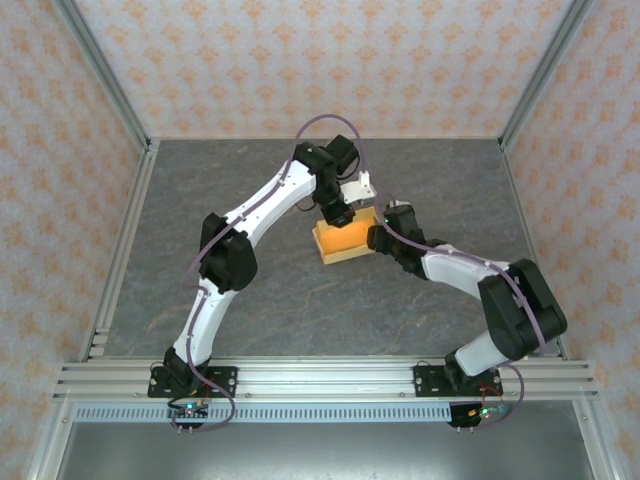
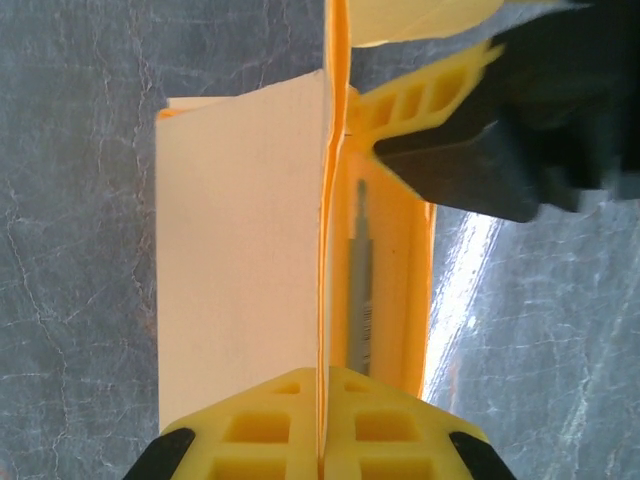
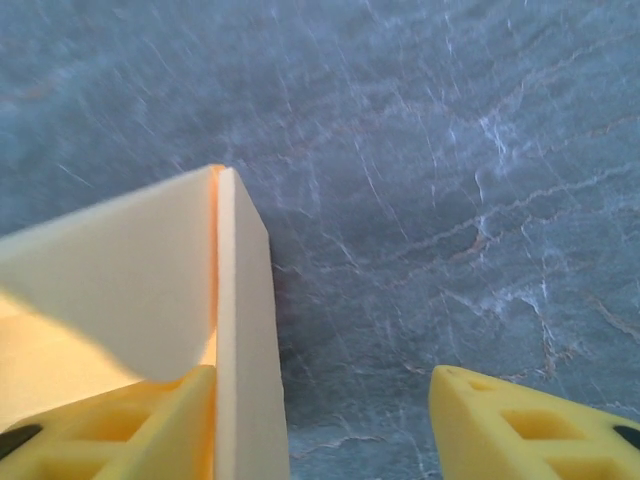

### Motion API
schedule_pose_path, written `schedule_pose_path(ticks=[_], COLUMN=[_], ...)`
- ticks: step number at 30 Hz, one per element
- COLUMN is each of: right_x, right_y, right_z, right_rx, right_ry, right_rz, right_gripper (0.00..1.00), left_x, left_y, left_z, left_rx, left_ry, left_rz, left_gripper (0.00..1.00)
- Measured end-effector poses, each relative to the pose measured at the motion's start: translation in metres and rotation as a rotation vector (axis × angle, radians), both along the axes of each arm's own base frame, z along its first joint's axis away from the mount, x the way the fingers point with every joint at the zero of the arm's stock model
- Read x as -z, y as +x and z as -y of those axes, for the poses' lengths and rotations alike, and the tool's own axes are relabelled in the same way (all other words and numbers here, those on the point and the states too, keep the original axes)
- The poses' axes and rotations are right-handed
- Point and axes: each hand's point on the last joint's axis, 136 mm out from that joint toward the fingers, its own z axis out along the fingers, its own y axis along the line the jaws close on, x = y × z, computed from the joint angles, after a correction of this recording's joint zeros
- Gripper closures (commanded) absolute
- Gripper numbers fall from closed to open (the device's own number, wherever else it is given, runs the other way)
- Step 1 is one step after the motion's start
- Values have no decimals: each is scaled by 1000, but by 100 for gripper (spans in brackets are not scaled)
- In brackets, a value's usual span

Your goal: Fold the paper box

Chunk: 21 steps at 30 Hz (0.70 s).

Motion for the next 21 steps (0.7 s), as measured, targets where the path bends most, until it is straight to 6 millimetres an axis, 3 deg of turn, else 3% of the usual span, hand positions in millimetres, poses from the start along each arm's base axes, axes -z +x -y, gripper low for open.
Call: schedule_pose_path(ticks=[9,21], right_x=[-42,-57], right_y=[-16,-32], right_z=[6,54], right_rx=[-9,99], right_ry=[85,76], right_rz=[47,28], right_gripper=[38,38], left_x=[11,3], left_y=[5,-15], left_z=[-6,4], left_rx=[-4,43], left_ry=[101,178], left_rz=[96,235], left_gripper=[100,93])
